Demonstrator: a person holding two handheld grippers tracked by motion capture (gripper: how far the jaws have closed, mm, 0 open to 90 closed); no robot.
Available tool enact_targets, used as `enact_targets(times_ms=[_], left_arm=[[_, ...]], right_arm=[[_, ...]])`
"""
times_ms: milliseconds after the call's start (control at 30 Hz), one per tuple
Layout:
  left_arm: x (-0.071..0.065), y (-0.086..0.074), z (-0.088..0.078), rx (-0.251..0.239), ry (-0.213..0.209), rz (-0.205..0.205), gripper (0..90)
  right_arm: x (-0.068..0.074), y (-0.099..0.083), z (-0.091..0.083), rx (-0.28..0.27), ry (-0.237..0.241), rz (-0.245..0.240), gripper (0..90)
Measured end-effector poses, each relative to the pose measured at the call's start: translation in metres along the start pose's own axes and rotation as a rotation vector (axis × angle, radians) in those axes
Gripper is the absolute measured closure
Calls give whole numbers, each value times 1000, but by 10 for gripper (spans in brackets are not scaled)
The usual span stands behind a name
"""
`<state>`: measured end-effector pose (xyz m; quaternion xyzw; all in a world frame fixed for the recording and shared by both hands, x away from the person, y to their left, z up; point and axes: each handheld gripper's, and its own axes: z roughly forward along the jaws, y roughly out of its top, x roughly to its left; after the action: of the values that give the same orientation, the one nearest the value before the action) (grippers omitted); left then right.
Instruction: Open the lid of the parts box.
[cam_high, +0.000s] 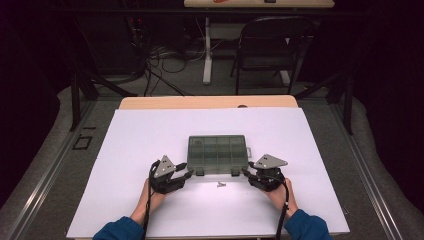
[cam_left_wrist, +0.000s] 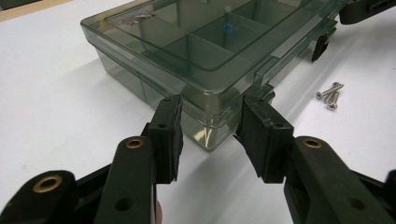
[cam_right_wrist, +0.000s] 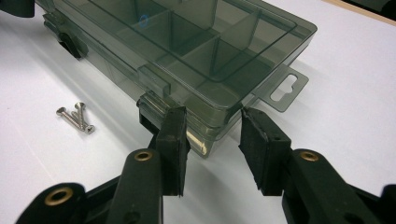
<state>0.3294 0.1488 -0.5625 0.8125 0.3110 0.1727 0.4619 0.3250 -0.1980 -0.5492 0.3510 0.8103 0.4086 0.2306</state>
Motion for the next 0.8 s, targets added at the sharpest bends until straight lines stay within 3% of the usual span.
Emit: enact_targets(times_ms=[800], left_arm=[[0, 1, 0, -14, -3, -8, 576]], right_arm=[[0, 2, -3, -18, -5, 11, 609]])
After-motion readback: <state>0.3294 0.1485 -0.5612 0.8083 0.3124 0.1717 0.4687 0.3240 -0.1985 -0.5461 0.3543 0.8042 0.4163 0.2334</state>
